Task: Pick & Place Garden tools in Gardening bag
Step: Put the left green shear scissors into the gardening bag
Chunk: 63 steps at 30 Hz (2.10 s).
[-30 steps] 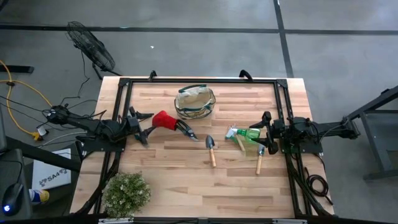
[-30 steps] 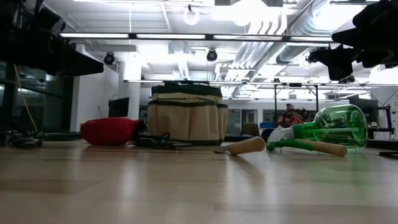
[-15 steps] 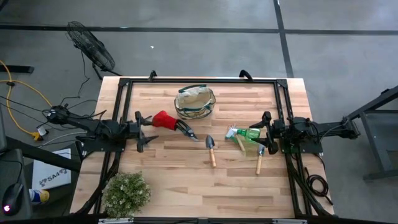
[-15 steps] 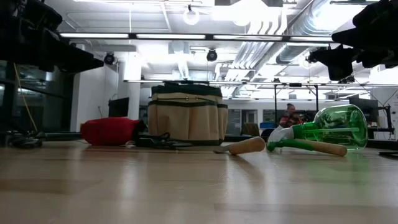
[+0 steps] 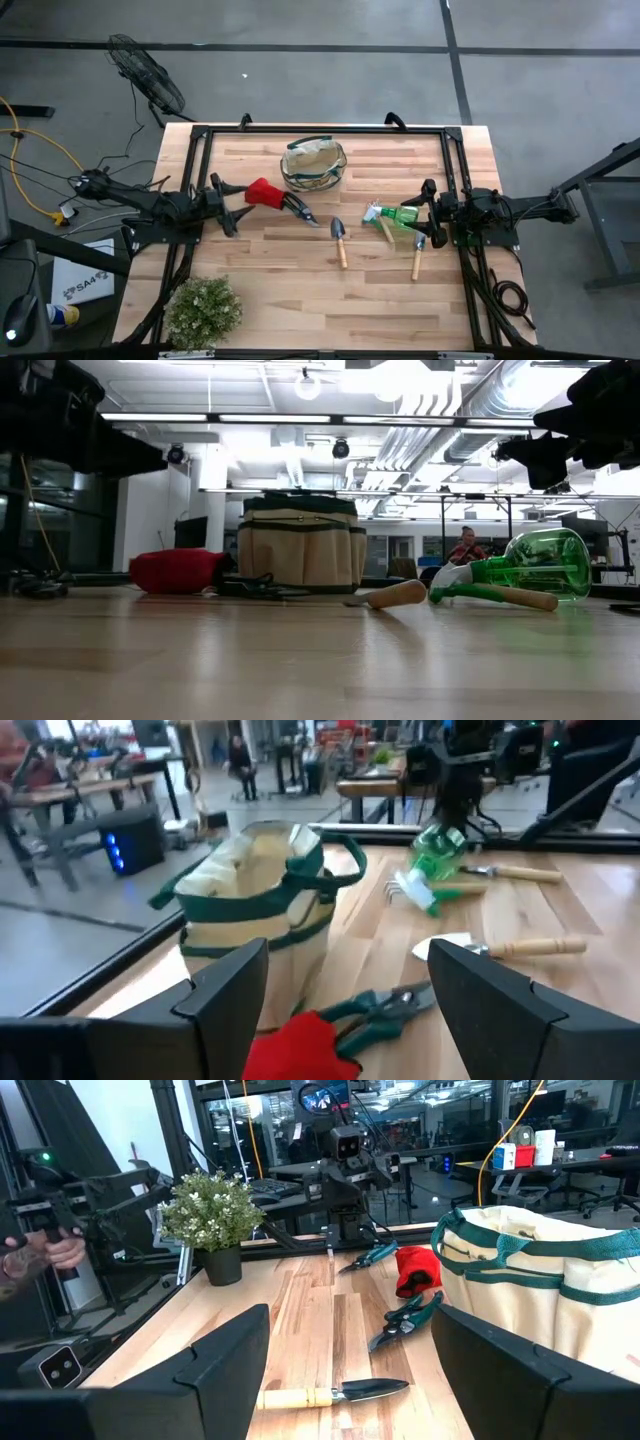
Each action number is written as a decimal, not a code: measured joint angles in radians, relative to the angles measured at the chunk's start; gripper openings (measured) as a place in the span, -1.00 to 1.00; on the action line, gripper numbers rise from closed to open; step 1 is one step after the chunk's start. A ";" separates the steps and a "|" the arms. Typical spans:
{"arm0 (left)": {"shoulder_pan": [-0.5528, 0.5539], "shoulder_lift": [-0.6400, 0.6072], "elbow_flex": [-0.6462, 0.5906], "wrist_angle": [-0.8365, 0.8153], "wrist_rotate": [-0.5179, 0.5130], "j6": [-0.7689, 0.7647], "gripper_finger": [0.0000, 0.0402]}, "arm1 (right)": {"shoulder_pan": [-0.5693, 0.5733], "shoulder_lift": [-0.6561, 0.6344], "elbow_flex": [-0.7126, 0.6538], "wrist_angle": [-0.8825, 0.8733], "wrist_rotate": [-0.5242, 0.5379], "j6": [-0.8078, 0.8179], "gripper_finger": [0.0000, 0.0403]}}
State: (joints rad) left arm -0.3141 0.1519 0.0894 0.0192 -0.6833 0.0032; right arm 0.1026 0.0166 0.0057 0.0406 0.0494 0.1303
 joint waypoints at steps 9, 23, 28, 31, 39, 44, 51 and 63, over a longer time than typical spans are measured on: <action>0.000 0.130 0.234 -0.306 -0.152 -0.141 0.34 | 0.000 0.000 0.000 0.000 0.000 0.000 0.35; 0.179 0.554 0.618 -0.822 -0.026 -0.483 0.34 | 0.000 0.000 0.000 0.000 0.000 0.000 0.35; 0.404 0.668 0.684 -0.931 0.236 -0.414 0.34 | 0.000 0.000 0.000 0.000 0.000 0.000 0.35; 0.535 0.715 0.689 -0.959 0.374 -0.366 0.34 | 0.000 0.000 0.000 0.000 0.000 0.000 0.35; 0.755 0.878 0.689 -0.983 0.499 -0.356 0.34 | 0.000 0.000 0.000 0.000 0.000 0.000 0.35; 0.801 1.013 0.689 -0.980 0.544 -0.291 0.34 | 0.000 0.000 0.000 0.000 0.000 0.000 0.35; 0.829 1.177 0.689 -0.979 0.542 -0.281 0.34 | 0.000 0.000 0.000 0.000 0.000 0.000 0.35; 0.840 1.315 0.689 -0.919 0.482 -0.287 0.34 | 0.000 0.000 0.000 0.000 0.000 0.000 0.35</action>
State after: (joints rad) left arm 0.5255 1.4664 0.7780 -0.8999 -0.2009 -0.2841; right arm 0.1026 0.0168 0.0057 0.0402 0.0492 0.1303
